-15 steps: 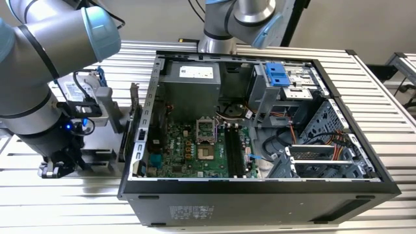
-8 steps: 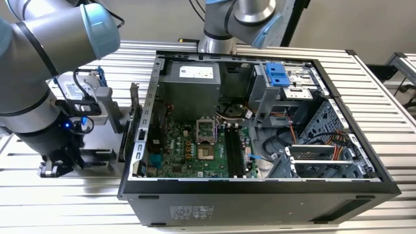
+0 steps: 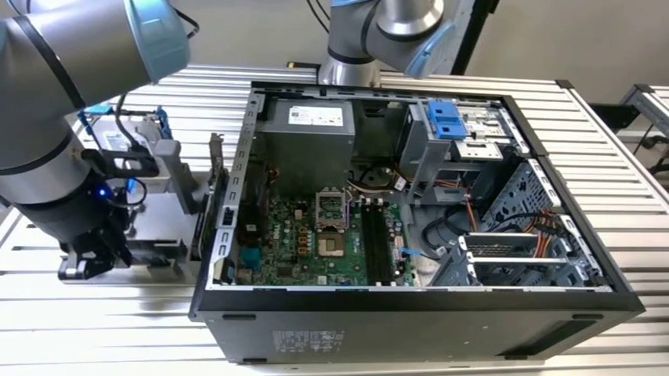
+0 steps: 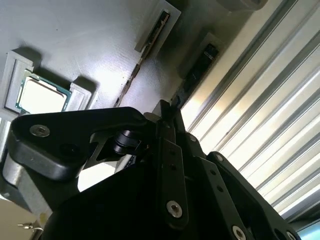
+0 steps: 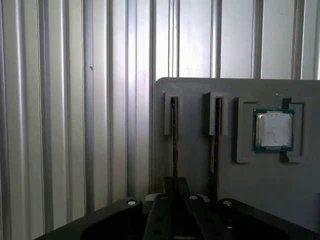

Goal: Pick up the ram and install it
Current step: 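Pick up the ram and move it above insertion slot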

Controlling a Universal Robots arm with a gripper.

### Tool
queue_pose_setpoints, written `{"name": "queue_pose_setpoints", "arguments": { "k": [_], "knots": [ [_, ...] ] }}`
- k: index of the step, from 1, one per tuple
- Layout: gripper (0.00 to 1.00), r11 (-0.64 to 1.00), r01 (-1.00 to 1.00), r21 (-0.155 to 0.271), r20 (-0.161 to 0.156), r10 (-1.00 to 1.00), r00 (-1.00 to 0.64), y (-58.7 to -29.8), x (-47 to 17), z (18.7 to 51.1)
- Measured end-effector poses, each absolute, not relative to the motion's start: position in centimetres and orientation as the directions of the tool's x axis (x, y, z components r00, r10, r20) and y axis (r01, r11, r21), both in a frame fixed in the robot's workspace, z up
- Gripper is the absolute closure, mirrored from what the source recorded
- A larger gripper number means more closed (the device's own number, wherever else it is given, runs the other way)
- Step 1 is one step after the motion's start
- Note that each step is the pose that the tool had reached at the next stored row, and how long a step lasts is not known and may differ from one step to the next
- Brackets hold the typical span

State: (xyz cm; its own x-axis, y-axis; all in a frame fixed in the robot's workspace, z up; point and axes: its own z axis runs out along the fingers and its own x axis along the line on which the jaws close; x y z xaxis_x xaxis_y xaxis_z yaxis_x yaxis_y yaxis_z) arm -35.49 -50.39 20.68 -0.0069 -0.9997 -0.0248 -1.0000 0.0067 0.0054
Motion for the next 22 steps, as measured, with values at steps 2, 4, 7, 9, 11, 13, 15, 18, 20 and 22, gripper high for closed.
{"name": "queue_pose_setpoints", "arguments": {
  "k": [2, 4, 7, 9, 11, 13, 15, 18, 20, 22],
  "knots": [
    [1.00, 0.007, -1.000, 0.005, -0.025, -1.000, -0.007, -50.4, -35.5, 21.0],
    [1.00, 0.007, -1.000, 0.005, -0.025, -1.000, -0.007, -50.4, -35.5, 21.3],
    [1.00, 0.007, -1.000, 0.005, -0.025, -1.000, -0.007, -50.4, -35.5, 21.7],
    [1.00, 0.007, -1.000, 0.005, -0.025, -1.000, -0.007, -50.4, -35.5, 22.1],
    [1.00, 0.007, -1.000, 0.005, -0.025, -1.000, -0.007, -50.4, -35.5, 22.4],
    [1.00, 0.007, -1.000, 0.006, -0.025, -1.000, -0.007, -50.4, -35.5, 22.7],
    [1.00, 0.007, -1.000, 0.005, -0.025, -1.000, -0.007, -50.4, -35.5, 23.1],
    [1.00, 0.007, -1.000, 0.005, -0.025, -1.000, -0.007, -50.4, -35.5, 23.6],
    [1.00, 0.007, -1.000, 0.005, -0.025, -1.000, -0.007, -50.4, -35.5, 23.9],
    [1.00, 0.007, -1.000, 0.005, -0.025, -1.000, -0.007, -50.4, -35.5, 24.1]
  ]
}}
